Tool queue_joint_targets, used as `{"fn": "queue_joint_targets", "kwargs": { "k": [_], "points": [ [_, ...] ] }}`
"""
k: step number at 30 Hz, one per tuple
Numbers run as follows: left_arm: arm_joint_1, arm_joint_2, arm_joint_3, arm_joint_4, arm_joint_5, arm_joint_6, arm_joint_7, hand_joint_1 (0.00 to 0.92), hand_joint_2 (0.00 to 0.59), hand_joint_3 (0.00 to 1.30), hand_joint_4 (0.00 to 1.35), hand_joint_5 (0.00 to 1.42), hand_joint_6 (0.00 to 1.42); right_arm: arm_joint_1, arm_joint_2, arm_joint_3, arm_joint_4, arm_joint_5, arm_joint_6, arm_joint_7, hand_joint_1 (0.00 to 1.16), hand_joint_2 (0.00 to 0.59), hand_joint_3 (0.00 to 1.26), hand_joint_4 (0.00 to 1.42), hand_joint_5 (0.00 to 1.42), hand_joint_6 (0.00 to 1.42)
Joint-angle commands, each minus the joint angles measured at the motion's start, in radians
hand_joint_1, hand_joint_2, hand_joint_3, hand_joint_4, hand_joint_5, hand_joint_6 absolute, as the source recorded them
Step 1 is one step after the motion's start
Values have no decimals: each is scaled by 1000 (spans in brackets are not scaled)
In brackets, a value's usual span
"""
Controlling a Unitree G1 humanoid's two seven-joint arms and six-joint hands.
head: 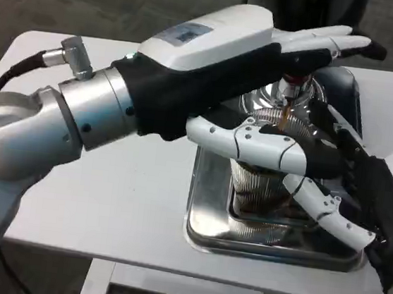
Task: Grasp the cup under the faucet to collect the drink, then remove the cup.
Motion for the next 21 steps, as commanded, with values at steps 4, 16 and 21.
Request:
{"fn": "queue_joint_targets", "kwargs": {
  "k": [4, 16, 21],
  "points": [
    [40, 13, -14, 9, -5, 37, -38, 0, 69, 131, 17, 110, 140, 18, 6, -5, -5, 21, -1, -10, 463, 301, 86, 76, 184, 246],
    [48, -60, 67, 1, -147, 102, 18, 0, 75, 131, 38, 144, 168, 28, 2, -20, -10, 26, -3, -11, 463, 301, 86, 76, 184, 246],
    [59, -81, 106, -27, -189, 116, 38, 0, 75, 140, 58, 165, 191, 30, 2, -23, -12, 28, -3, -12, 463, 301, 86, 76, 184, 246]
  ]
}}
